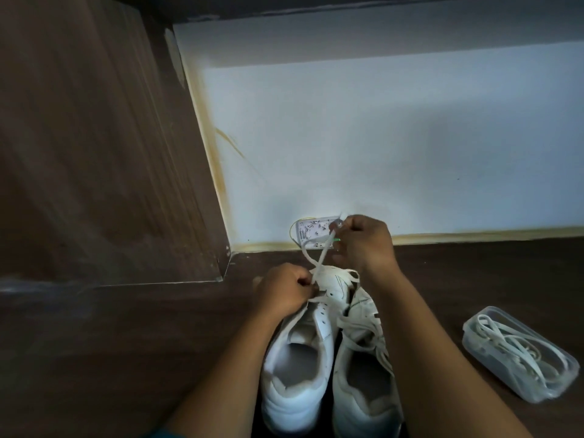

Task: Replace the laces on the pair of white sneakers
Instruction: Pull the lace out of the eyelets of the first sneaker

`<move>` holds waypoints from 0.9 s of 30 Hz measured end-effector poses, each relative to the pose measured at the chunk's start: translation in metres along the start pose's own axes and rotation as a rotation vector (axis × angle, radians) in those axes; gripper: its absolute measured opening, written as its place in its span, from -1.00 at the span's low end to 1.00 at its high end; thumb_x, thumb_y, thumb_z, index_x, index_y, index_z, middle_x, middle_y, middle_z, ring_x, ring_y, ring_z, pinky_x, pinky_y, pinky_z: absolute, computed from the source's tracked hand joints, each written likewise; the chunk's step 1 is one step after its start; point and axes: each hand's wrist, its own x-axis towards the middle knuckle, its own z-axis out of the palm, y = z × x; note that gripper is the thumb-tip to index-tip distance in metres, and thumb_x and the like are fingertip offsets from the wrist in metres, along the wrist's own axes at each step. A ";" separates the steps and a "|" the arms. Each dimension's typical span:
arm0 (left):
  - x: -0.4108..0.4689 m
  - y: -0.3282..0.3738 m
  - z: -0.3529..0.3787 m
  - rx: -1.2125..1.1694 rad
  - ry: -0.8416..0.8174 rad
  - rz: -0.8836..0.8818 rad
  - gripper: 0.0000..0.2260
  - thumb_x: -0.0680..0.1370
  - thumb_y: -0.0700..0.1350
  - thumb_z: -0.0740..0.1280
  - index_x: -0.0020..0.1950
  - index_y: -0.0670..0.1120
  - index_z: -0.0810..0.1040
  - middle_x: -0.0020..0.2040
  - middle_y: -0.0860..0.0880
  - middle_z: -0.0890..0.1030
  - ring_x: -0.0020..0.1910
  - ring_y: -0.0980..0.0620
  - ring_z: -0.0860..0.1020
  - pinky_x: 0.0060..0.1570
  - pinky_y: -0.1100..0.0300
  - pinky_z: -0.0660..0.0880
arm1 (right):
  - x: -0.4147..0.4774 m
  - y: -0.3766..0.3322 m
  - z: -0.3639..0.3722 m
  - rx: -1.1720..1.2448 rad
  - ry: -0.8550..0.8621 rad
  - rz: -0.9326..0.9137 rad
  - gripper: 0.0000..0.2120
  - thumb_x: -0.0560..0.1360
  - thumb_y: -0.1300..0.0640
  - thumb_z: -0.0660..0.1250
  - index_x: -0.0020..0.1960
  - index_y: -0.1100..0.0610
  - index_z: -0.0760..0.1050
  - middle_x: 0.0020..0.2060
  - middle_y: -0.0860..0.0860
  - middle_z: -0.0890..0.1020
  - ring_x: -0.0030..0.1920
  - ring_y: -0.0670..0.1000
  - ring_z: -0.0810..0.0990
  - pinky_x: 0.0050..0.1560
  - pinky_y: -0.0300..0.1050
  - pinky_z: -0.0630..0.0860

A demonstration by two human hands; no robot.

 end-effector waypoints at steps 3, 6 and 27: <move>0.000 0.003 0.003 -0.011 0.156 0.027 -0.85 0.39 -0.13 0.43 -0.35 0.10 0.59 -0.32 0.11 0.61 -0.08 0.01 0.61 0.00 0.10 0.43 | -0.004 0.009 -0.009 -0.443 -0.200 0.051 -0.82 0.46 0.31 0.35 -0.31 0.18 0.50 -0.32 0.14 0.53 -0.32 0.03 0.52 -0.23 -0.09 0.50; 0.003 0.005 0.001 -0.249 0.205 -0.010 -0.63 0.38 -0.28 0.40 -0.44 0.20 0.61 -0.39 0.22 0.60 -0.21 0.05 0.61 0.00 0.03 0.51 | 0.000 0.026 -0.006 -0.980 -0.419 0.000 -0.87 0.43 0.28 0.36 -0.05 0.21 0.64 -0.24 0.10 0.57 -0.28 -0.02 0.49 -0.25 -0.26 0.40; -0.003 -0.006 -0.011 -0.138 -0.072 0.135 -0.86 0.42 -0.41 0.37 -0.17 -0.19 0.61 -0.27 0.09 0.47 -0.28 0.13 0.46 -0.26 0.30 0.37 | 0.009 0.049 0.006 -0.953 -0.170 -0.008 -0.77 0.51 0.10 0.31 0.05 0.22 0.60 0.02 0.13 0.65 0.08 0.12 0.58 0.00 -0.14 0.44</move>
